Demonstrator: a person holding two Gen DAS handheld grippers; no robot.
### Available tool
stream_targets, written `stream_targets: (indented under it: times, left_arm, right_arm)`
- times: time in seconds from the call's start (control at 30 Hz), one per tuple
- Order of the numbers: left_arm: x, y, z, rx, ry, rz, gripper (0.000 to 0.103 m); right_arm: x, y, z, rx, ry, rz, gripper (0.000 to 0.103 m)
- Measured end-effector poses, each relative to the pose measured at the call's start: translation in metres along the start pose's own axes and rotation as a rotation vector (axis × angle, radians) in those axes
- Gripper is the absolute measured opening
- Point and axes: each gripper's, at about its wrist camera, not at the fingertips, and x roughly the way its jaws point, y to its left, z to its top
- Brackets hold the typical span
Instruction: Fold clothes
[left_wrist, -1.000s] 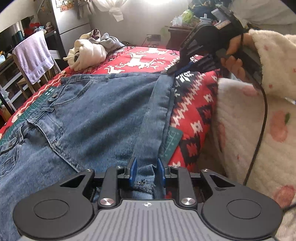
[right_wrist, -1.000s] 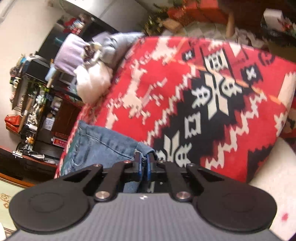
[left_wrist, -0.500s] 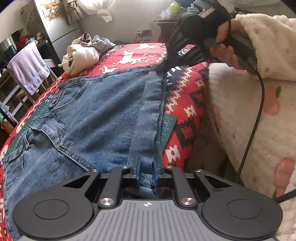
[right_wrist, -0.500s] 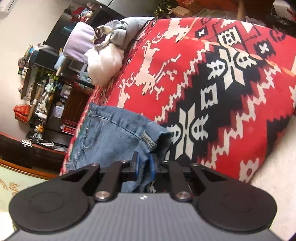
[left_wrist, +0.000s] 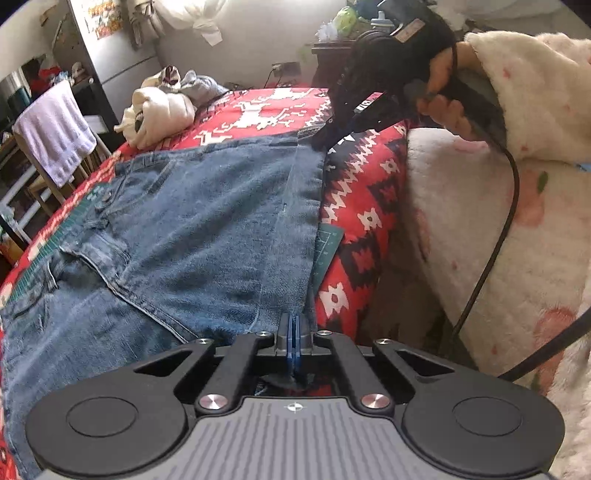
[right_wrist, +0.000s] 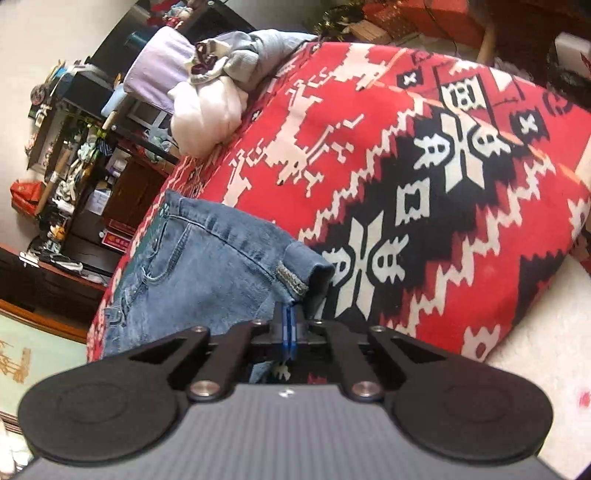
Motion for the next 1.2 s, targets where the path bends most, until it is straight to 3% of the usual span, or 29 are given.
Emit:
stream_targets:
  times: [0.23,0.33,0.5,0.6,0.67,0.8,0.97,1.0,1.2]
  left_arm:
    - [-0.014,0.005,0.004,-0.089,-0.047,-0.033,0.007]
    - [-0.017,0.009,0.009,-0.124,-0.070,-0.035,0.007]
    - [-0.012,0.014,0.018,-0.200,-0.096,-0.022,0.007]
    - [-0.002,0.019,0.024,-0.276,-0.101,-0.002,0.007]
    - [0.007,0.022,0.028,-0.329,-0.092,0.006,0.007]
    - [0.025,0.022,0.028,-0.374,-0.038,0.018,0.007]
    - [0.018,0.027,0.023,-0.448,-0.056,0.009,0.007]
    - [0.014,0.028,0.023,-0.457,-0.069,0.016,0.007]
    - [-0.017,0.041,0.021,-0.532,-0.147,0.106,0.034]
  right_arm:
    - [-0.018,0.004,-0.001,-0.073,-0.016,-0.056,0.003]
    - [-0.032,0.021,-0.002,-0.163,-0.049,-0.054,0.004]
    - [-0.025,0.075,-0.025,-0.501,-0.016,-0.012,0.008]
    - [-0.012,0.096,-0.045,-0.681,0.009,-0.057,0.008]
    - [-0.004,0.102,-0.058,-0.788,0.014,-0.139,0.008]
    - [-0.003,0.092,-0.063,-0.764,0.054,-0.190,0.008]
    - [-0.009,0.090,-0.064,-0.749,0.076,-0.204,0.009]
    - [-0.011,0.092,-0.065,-0.754,0.073,-0.208,0.011]
    - [-0.027,0.113,-0.067,-0.783,-0.010,-0.149,0.040]
